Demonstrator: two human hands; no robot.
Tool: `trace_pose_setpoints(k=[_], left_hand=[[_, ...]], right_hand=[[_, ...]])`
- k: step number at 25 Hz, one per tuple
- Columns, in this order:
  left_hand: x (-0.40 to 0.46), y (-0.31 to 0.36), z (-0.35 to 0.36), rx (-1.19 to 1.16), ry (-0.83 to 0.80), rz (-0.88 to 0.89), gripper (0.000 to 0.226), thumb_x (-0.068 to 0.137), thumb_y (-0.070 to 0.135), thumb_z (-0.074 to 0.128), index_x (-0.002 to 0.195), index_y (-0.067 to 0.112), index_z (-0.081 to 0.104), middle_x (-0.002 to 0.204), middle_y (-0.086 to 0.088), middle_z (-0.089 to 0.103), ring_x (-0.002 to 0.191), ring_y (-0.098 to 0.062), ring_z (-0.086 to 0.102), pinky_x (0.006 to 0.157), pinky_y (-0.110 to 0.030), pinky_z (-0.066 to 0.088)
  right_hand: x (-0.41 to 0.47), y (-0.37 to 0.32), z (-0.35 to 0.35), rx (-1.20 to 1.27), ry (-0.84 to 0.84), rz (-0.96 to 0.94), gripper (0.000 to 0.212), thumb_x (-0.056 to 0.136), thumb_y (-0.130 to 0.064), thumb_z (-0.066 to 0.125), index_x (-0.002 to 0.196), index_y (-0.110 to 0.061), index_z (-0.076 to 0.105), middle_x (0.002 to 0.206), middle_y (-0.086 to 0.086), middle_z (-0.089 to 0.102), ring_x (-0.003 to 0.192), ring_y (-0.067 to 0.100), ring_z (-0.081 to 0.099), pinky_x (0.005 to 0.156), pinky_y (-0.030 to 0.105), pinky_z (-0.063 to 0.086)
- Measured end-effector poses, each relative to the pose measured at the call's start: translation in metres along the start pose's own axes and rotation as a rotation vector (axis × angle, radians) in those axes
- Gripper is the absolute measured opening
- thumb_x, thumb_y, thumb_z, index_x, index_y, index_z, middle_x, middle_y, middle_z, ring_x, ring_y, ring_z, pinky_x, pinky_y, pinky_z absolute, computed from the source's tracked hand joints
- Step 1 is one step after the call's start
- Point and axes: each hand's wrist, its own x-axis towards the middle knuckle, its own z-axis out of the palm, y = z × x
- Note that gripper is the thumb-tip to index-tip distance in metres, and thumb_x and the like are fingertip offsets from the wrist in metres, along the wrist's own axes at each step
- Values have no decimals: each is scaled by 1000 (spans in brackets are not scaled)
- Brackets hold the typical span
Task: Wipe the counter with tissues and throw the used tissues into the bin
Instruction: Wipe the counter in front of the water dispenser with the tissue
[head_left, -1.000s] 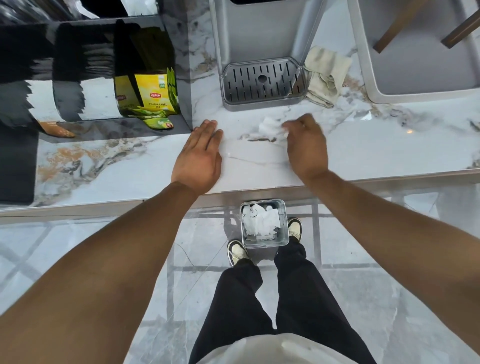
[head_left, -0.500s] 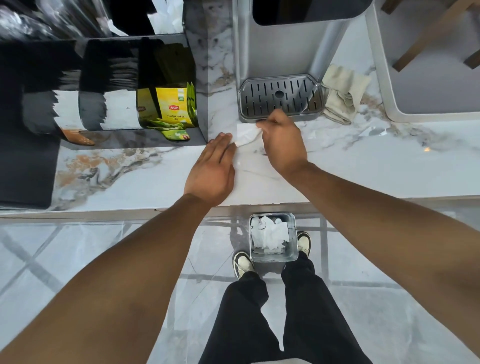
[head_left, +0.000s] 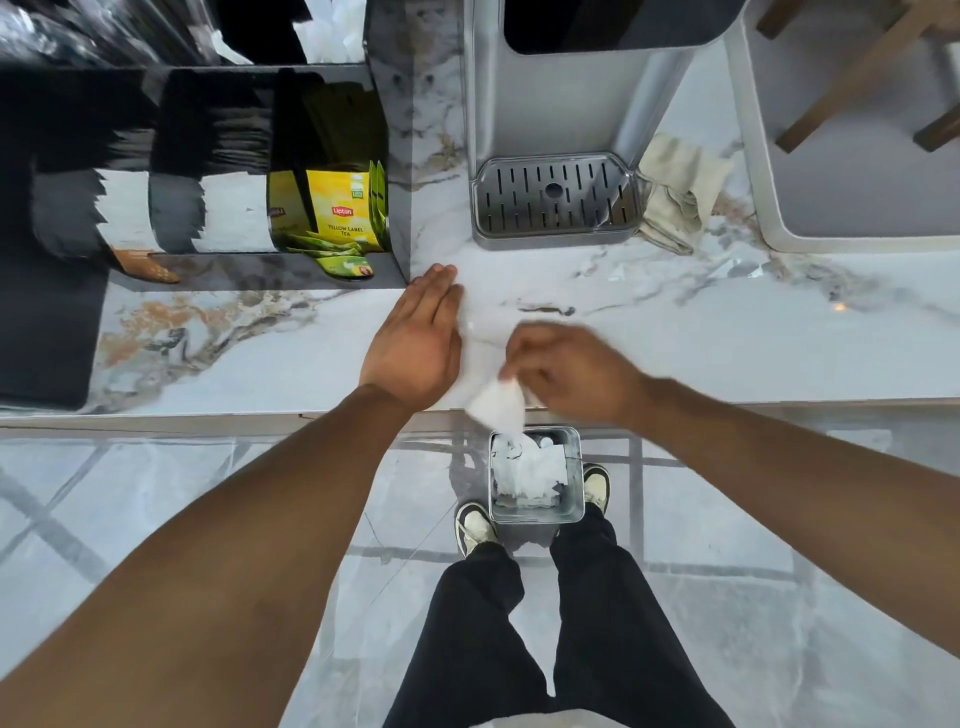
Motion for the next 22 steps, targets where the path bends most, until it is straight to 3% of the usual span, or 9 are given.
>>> trace_pose_setpoints(k=[2, 5, 7, 11, 13, 16, 18, 22], left_hand=[[1, 2, -1, -1, -5, -6, 48, 96, 12, 42, 141, -6, 47, 156, -21, 38, 148, -36, 29, 122, -46, 25], [1, 1, -1, 2, 3, -10, 44, 96, 12, 39, 134, -8, 51, 154, -21, 40, 147, -35, 31, 121, -47, 28], [1, 1, -1, 6, 9, -8, 48, 95, 15, 33, 132, -9, 53, 154, -22, 41, 147, -37, 32, 120, -48, 29], [1, 2, -1, 8, 5, -9, 54, 96, 20, 33, 140, -6, 48, 155, -21, 39, 148, -35, 31, 122, -46, 26], [1, 2, 0, 3, 22, -12, 53, 97, 22, 34, 140, -5, 48, 155, -20, 40, 147, -34, 32, 122, -45, 26], [0, 2, 1, 9, 33, -16, 52, 97, 22, 34, 140, -5, 49, 154, -20, 41, 147, -34, 33, 122, -45, 26], [0, 2, 2, 17, 30, -9, 51, 97, 20, 35, 139, -6, 49, 154, -20, 41, 147, -35, 33, 122, -45, 26], [1, 2, 2, 26, 28, -11, 52, 98, 21, 34, 140, -6, 48, 154, -20, 41, 147, -35, 33, 122, -46, 26]], right_hand=[[45, 21, -12, -69, 185, 141, 24, 86, 6, 59, 96, -6, 77, 96, 12, 66, 89, 28, 65, 86, 33, 52], [79, 28, -8, -150, 242, 258, 30, 88, 11, 55, 103, -2, 76, 99, 18, 64, 94, 37, 61, 87, 39, 51], [58, 13, 10, -133, 227, 171, 32, 83, 16, 58, 101, -3, 76, 96, 19, 64, 88, 37, 60, 83, 40, 51], [-16, -14, 23, -2, -31, -110, 27, 79, 16, 64, 95, -3, 77, 91, 14, 64, 79, 30, 59, 73, 35, 51], [-22, 0, 12, 22, 144, 22, 28, 79, 18, 60, 94, 0, 76, 91, 17, 62, 80, 32, 61, 75, 36, 51], [-10, 42, -19, -95, 573, 536, 32, 85, 14, 50, 102, 0, 73, 102, 23, 58, 93, 36, 61, 91, 36, 50], [-9, 58, -26, -162, 629, 723, 33, 88, 10, 47, 110, 0, 70, 109, 23, 56, 98, 36, 60, 96, 32, 46], [-34, 24, 11, -216, 484, 529, 30, 85, 10, 52, 110, 4, 67, 104, 25, 56, 93, 39, 58, 87, 39, 49]])
